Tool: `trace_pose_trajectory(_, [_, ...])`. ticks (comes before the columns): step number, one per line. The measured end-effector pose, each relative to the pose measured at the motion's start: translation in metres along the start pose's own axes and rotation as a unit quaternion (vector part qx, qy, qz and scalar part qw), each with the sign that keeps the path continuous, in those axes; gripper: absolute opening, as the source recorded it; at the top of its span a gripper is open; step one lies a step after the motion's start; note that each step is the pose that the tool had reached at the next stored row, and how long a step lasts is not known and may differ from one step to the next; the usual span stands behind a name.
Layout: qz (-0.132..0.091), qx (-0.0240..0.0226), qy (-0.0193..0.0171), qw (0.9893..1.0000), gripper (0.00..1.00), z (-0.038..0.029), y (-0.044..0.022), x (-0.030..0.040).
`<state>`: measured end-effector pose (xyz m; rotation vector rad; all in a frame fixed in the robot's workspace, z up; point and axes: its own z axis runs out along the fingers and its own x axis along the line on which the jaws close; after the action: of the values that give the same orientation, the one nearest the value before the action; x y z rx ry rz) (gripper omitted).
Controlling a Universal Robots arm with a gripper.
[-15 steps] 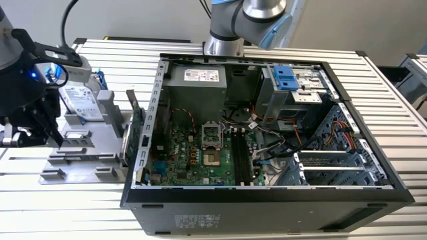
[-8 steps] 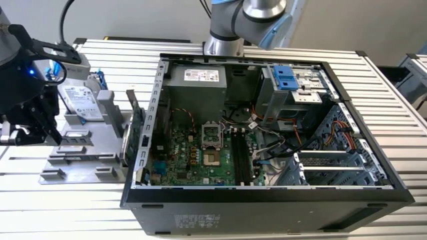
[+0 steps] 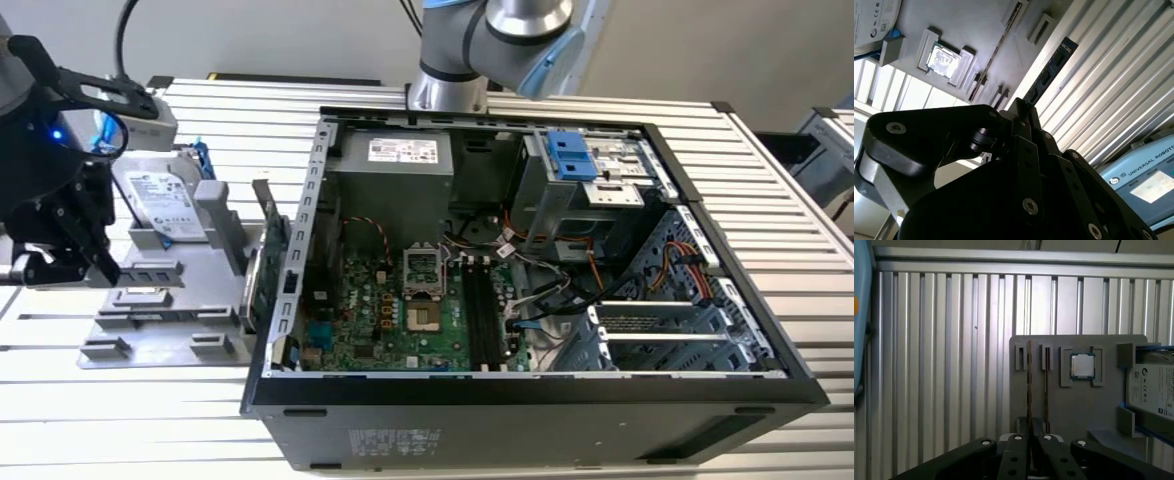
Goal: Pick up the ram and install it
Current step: 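Pick up the ram and move it above insertion slot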
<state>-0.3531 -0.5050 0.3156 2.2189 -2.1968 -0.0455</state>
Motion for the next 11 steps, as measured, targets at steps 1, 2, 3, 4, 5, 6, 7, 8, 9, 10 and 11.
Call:
trace_pose_trajectory(1, [0.0,0.0,0.0,1.0,0.0,-0.001,0.0,0.0])
trace_pose_trajectory(2, [0.0,0.0,0.0,1.0,0.0,-0.0021,0.0001,0.0])
trace_pose_trajectory(3, [0.0,0.0,0.0,1.0,0.0,-0.0031,0.0001,0.0])
trace_pose_trajectory(4, [0.0,0.0,0.0,1.0,0.0,-0.0039,0.0001,0.0])
trace_pose_trajectory(5, [0.0,0.0,0.0,1.0,0.0,-0.0047,0.0002,0.0])
trace_pose_trajectory(6, [0.0,0.0,0.0,1.0,0.0,-0.0055,0.0002,0.0])
trace_pose_trajectory(7, [0.0,0.0,0.0,1.0,0.0,-0.0063,0.0002,-0.0001])
trace_pose_trajectory(8, [0.0,0.0,0.0,1.0,0.0,-0.007,0.0003,0.0])
trace_pose_trajectory(9, [0.0,0.0,0.0,1.0,0.0,-0.0077,0.0003,0.0])
trace_pose_trajectory(10, [0.0,0.0,0.0,1.0,0.0,-0.0084,0.0003,-0.0001])
trace_pose_trajectory(11, [0.0,0.0,0.0,1.0,0.0,-0.0091,0.0003,-0.0001])
